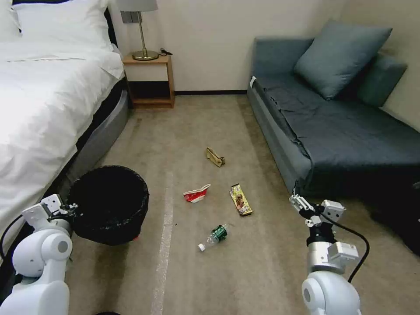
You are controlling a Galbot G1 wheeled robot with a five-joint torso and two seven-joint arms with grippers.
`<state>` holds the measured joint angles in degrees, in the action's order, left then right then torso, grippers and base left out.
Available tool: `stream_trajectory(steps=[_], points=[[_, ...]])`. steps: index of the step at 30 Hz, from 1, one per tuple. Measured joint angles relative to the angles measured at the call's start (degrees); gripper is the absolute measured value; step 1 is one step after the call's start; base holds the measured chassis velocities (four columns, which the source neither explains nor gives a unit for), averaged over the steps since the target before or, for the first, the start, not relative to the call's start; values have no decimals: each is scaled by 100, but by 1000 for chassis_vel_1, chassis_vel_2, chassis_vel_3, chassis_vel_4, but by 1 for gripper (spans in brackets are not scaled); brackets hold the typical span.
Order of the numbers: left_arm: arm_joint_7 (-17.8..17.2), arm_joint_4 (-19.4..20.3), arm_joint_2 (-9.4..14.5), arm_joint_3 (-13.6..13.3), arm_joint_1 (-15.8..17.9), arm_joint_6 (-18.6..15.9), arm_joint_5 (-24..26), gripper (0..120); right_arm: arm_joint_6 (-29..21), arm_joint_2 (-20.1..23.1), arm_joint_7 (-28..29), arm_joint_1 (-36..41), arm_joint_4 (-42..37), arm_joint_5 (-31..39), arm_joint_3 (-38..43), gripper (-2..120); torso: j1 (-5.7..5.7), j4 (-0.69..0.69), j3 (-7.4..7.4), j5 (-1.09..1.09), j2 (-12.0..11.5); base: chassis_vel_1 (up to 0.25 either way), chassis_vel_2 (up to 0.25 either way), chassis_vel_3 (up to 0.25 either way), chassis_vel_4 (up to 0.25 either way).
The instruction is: Pick up the trash bin, then pick up the garbage on the floor and place it into the trash bin.
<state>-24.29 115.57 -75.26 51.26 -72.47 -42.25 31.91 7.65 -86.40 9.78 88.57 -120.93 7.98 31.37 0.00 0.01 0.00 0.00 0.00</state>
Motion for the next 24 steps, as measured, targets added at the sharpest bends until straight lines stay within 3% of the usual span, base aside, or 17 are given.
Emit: stream_trajectory(steps=[6, 18, 24], points=[[40, 47, -161, -48, 12, 2, -120, 3, 285, 26, -185, 44, 157, -138, -78, 100, 0, -1, 0, -1, 0, 0, 0, 0, 0], [56, 94, -167, -51, 50, 7, -110, 3, 547, 24, -346, 95, 375, -380, -191, 100, 0, -1, 0, -1, 0, 0, 0, 0, 0], [70, 85, -153, -51, 57, 29, -95, 3, 545, 10, -363, 77, 381, -409, -211, 100, 0, -1, 0, -1, 0, -87, 105, 104, -89]])
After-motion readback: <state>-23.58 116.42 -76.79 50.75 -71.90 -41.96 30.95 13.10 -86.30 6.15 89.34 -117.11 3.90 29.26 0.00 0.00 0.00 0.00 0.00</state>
